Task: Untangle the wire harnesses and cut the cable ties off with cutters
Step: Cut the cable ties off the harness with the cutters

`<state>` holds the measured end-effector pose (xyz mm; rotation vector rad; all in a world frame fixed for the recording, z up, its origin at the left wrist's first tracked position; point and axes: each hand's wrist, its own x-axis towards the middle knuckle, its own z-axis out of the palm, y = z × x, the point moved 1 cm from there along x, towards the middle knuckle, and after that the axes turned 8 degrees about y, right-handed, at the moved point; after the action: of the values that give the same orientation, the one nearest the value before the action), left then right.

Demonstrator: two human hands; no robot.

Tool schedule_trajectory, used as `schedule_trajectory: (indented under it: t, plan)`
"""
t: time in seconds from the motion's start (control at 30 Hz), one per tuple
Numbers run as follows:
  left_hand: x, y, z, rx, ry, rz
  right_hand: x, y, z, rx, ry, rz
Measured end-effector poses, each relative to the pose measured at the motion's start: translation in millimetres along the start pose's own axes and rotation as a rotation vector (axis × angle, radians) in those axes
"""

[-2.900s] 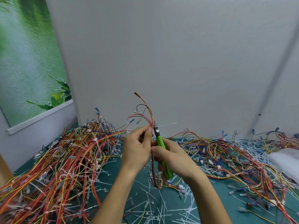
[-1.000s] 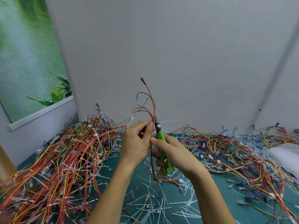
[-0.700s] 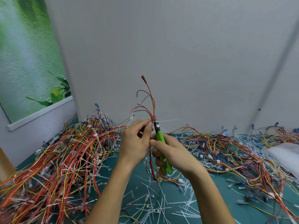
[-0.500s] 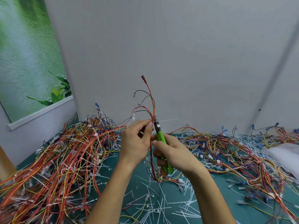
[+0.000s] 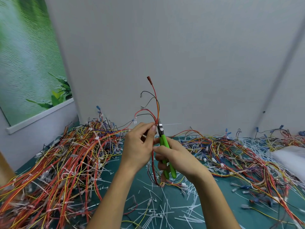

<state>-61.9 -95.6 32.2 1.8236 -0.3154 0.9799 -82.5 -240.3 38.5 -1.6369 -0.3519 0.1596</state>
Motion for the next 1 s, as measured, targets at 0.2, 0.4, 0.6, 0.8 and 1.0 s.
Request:
schedule_trajectory:
  t: [0.2,0.4,0.6,0.8,1.0]
  plan:
    - [0.6,0.0,-0.8,-0.029,0.012,-0.021,-0.5,0.4,0.7,-0.07,0.016,-0.024]
    - [0.0,0.3,-0.3,-0.025,0.022,-0.027,-2.2,-2.2,0.0,-0.07,0.022,-0.009]
    - [-0.5,0.2,0.4,-0.031,0.025,-0.025,-3.8,-3.1,-0.1,-0.002,-0.003,0.021]
    - [-0.5,0.7,-1.1,-0.034,0.017,-0.006,-0.8,0.2,-0.3,0.046,-0.022,0.011]
    - [0.1,1.2,-0.8,-0.045,0.026,0.003,-1.4,1.5,0.2,0.03,-0.033,0.033]
